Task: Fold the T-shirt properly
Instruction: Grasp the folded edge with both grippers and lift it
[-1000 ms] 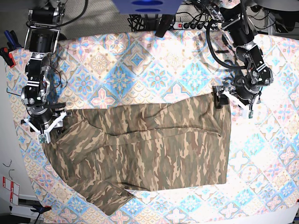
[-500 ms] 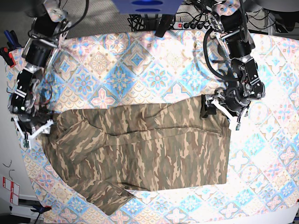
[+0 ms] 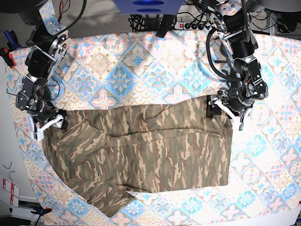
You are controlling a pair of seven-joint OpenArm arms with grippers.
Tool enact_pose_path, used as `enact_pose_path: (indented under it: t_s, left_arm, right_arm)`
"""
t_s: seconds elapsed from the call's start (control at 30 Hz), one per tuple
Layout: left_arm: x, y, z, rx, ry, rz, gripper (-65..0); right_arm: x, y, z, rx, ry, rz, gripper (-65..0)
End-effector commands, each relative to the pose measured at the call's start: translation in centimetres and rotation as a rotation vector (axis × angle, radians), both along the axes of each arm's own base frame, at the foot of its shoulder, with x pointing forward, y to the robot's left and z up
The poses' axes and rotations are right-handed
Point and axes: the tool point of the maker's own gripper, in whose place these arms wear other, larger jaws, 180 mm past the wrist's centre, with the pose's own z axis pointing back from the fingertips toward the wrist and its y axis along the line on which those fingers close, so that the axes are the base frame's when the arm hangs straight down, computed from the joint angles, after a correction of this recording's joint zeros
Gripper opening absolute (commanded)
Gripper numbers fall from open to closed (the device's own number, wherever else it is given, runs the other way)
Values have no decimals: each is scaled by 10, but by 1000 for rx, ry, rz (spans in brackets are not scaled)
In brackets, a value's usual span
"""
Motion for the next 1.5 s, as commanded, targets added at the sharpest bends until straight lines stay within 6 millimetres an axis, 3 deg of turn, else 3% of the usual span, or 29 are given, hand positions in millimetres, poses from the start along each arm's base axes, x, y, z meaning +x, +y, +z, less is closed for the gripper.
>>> enact_pose_path:
  t_s: [0.0,0.13,0.5,0.57,0.73,0.83,1.17,1.27,1.33,1.47]
  left_arm:
    - [4,6,5,17,-7,0,-170]
    - [3,6,4,17,-4,0,-173]
    - [2,6,3,21,-1,-4,-173]
    - [2,6,3,21,-1,-4,-174]
    - [4,6,4,21,-4,-4,-174]
    - [4,6,4,21,-4,-4,-174]
    - [5,6,5,21,-7,-4,-175]
    - [6,5,6,21,-10,-7,-184]
    - [7,-5,5,27,-5,-45,-242]
    - [8,-18,3,28,-1,-85,-456]
  right_arm:
    - [20,-13,20,-2,-71,-22,-212]
    - [24,-16,13,50,-93,-58,-214]
    - [21,-97,47,-51,-161,-186,-214]
    - [20,-101,49,-53,-160,-191,-214]
    - [20,-92,45,-35,-156,-164,-214]
    - [15,-65,24,25,-103,-140,-214]
    - [4,-41,-1,91,-39,-119,-216]
    - [-2,-22,-7,114,14,-13,-288]
    - [-7,-19,-10,119,48,7,-367]
    - [-9,-18,-12,118,62,13,-480]
